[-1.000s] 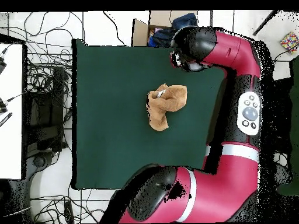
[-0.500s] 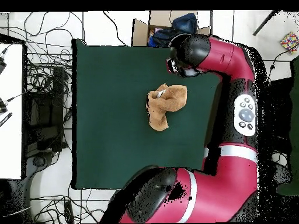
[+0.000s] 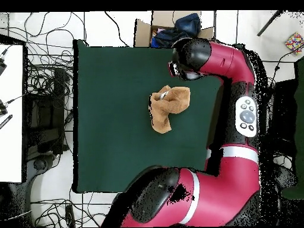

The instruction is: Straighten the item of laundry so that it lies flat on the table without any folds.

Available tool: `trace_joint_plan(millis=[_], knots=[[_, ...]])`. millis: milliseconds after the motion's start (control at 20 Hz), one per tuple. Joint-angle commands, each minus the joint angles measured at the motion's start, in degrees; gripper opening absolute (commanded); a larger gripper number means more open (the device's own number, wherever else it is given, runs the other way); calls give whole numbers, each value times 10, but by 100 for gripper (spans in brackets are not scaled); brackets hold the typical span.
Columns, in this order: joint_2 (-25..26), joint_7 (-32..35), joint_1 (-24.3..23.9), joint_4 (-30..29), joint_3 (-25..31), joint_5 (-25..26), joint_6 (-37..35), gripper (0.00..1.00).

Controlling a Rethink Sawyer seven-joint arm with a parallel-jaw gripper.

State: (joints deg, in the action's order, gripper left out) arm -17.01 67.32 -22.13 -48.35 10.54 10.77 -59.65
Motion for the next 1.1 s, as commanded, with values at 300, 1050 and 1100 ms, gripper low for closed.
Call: trace_joint_plan(millis=[300,1050,1100], knots=[[25,-47,-16,-73,45,22,67,100],[41,-63,-21,-61,46,27,64,100],[37,-60,-23,-73,45,26,72,100]])
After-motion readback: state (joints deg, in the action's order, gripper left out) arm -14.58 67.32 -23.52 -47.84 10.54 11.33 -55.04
